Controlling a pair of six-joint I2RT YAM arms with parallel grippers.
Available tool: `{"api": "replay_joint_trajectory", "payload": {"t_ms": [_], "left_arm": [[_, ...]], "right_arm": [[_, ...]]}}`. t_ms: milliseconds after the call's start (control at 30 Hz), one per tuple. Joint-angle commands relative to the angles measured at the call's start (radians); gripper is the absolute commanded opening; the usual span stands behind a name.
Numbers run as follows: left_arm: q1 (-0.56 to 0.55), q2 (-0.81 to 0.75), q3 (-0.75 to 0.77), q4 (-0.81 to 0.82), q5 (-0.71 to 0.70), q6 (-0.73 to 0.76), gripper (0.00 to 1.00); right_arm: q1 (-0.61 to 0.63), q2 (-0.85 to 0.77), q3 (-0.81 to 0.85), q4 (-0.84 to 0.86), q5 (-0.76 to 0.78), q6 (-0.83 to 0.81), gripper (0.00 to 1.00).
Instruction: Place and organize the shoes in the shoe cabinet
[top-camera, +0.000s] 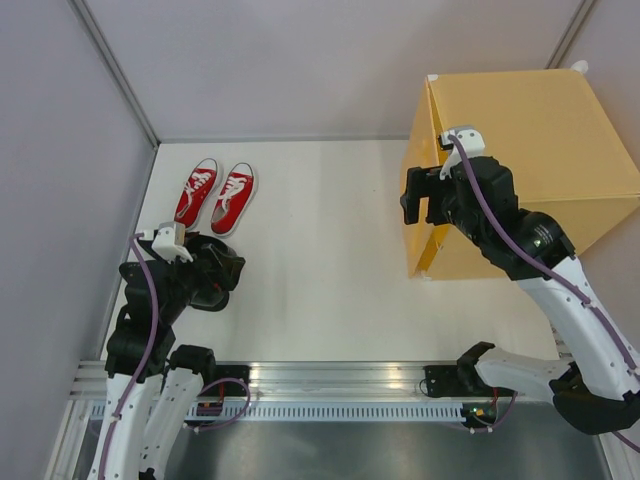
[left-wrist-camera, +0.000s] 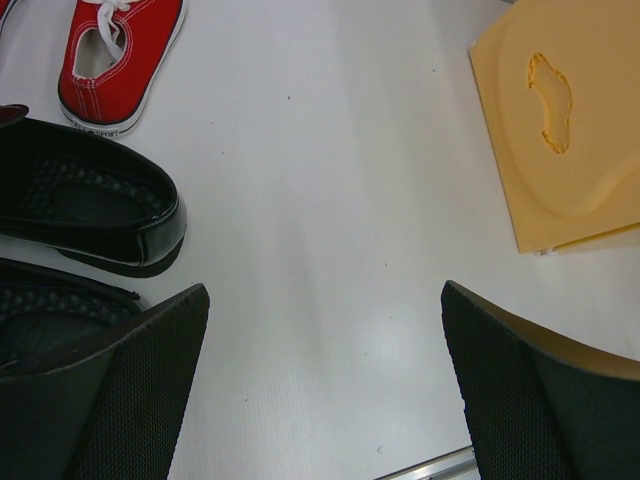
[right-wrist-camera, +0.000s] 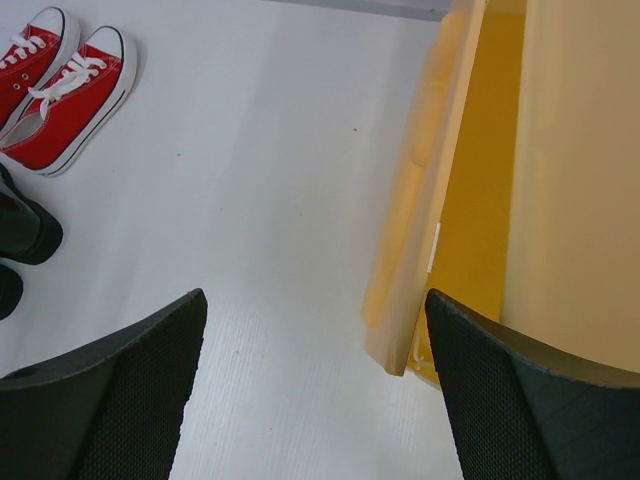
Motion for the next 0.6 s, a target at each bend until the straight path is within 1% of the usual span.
{"api": "replay_joint_trajectory", "payload": {"t_ms": [0,100,233,300,333,433,467,533,567], "left_arm": [[0.007,0.008,-0.001,0.046,0.018,0.025,1.0],[0.009,0.008,-0.001,0.045,0.019,0.026,1.0],[0.011,0.008,0.0,0.045,0.021,0.026,1.0],[0.011,0.008,0.0,0.045,0.024,0.026,1.0],[0.011,0.009,0.0,0.046,0.024,0.028,1.0],[0.011,0.008,0.0,0.045,0.025,0.028,1.0],[0.012,0.009,0.0,0.045,0.024,0.028,1.0],[0.012,0.009,-0.001,0.046,0.024,0.028,1.0],[0.012,0.011,0.0,0.045,0.024,0.028,1.0]], "right_arm": [[0.041,0.014,-0.02,-0.016,0.017,0.028,0.93],[0.087,0.018,-0.022,0.022,-0.032,0.026,0.92],[0.161,0.05,-0.025,0.135,-0.081,0.017,0.92],[0.211,0.092,-0.012,0.186,-0.1,0.0,0.92],[0.23,0.11,-0.006,0.212,-0.133,-0.018,0.92],[0.267,0.201,0.038,0.335,-0.193,-0.049,0.93],[0.274,0.243,0.052,0.367,-0.206,-0.06,0.95],[0.285,0.279,0.06,0.442,-0.207,-0.081,0.96],[0.284,0.309,0.067,0.51,-0.181,-0.093,0.98]]}}
